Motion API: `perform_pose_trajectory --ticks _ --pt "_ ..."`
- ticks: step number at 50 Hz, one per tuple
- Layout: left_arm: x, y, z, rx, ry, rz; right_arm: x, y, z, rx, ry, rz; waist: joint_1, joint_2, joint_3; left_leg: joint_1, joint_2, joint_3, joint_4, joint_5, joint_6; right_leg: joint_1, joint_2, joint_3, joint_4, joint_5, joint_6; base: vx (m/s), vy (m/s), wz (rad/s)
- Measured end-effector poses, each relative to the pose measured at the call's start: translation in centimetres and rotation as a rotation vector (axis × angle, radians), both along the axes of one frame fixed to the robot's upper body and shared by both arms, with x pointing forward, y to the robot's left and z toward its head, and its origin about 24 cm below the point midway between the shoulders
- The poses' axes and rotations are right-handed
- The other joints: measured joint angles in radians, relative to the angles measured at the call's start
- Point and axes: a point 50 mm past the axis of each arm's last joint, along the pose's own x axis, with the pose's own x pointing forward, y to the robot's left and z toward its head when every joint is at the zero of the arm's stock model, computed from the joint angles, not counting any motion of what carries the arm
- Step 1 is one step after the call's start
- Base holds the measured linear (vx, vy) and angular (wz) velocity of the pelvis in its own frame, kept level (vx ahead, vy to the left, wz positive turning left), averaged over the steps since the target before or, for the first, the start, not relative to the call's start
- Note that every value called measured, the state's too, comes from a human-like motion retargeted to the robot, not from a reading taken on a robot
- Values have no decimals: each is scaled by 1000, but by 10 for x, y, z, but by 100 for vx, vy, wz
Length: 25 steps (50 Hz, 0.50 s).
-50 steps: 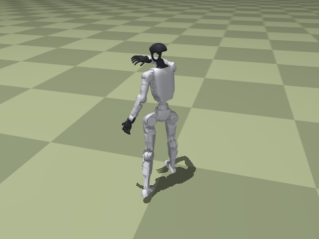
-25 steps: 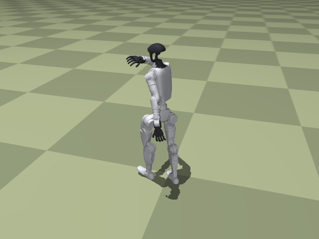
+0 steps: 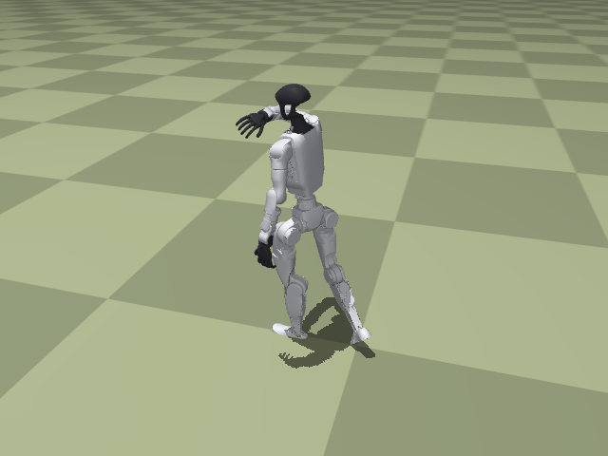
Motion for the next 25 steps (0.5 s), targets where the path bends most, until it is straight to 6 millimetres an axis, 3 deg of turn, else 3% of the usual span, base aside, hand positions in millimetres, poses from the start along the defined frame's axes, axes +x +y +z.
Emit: perform_pose_trajectory --ticks 2,5,8,12,15,19,22,23,25 --pt "30 1 4 39 -13 -103 6 -1 -2 0 37 -32 -25 1 -14 2 -2 -39 25 -24 26 -113 2 31 169 31 5 47 18 74" --pt "84 -2 17 104 -80 -214 21 -7 -5 20 100 -107 -74 9 -17 12 -9 -106 66 -57 44 -246 11 69 314 -31 -3 45 15 99" --pt "142 -15 37 130 -223 -267 46 -18 -18 53 212 -211 -127 28 -4 36 -14 -176 106 -87 40 -319 -9 53 311 -107 -37 44 12 116" --pt "221 -42 82 94 -503 -267 89 -45 -52 128 458 -393 -206 45 28 65 -28 -278 149 -117 41 -379 -26 34 148 -194 -59 43 7 131" --pt "268 -65 126 19 -731 -240 120 -73 -94 217 719 -555 -263 43 58 89 -52 -351 170 -135 53 -395 -26 50 -74 -200 -35 43 0 131" --pt "309 -87 185 -58 -994 -223 150 -116 -169 399 1099 -799 -329 0 120 153 -118 -440 187 -164 66 -359 -52 111 -465 -58 74 47 -6 123" --pt "321 -94 212 -61 -1113 -241 153 -148 -234 542 1345 -1003 -350 -27 174 235 -145 -482 180 -187 55 -344 -75 102 -660 56 183 54 -12 74" --pt "322 -95 214 -58 -1126 -248 149 -158 -256 581 1420 -1076 -352 -26 185 262 -140 -488 176 -193 46 -356 -72 78 -677 50 216 57 -23 30" --pt "321 -92 213 -44 -1124 -253 137 -176 -299 655 1557 -1225 -340 -14 198 302 -96 -481 172 -206 9 -386 -21 33 -683 -19 227 58 -34 3"
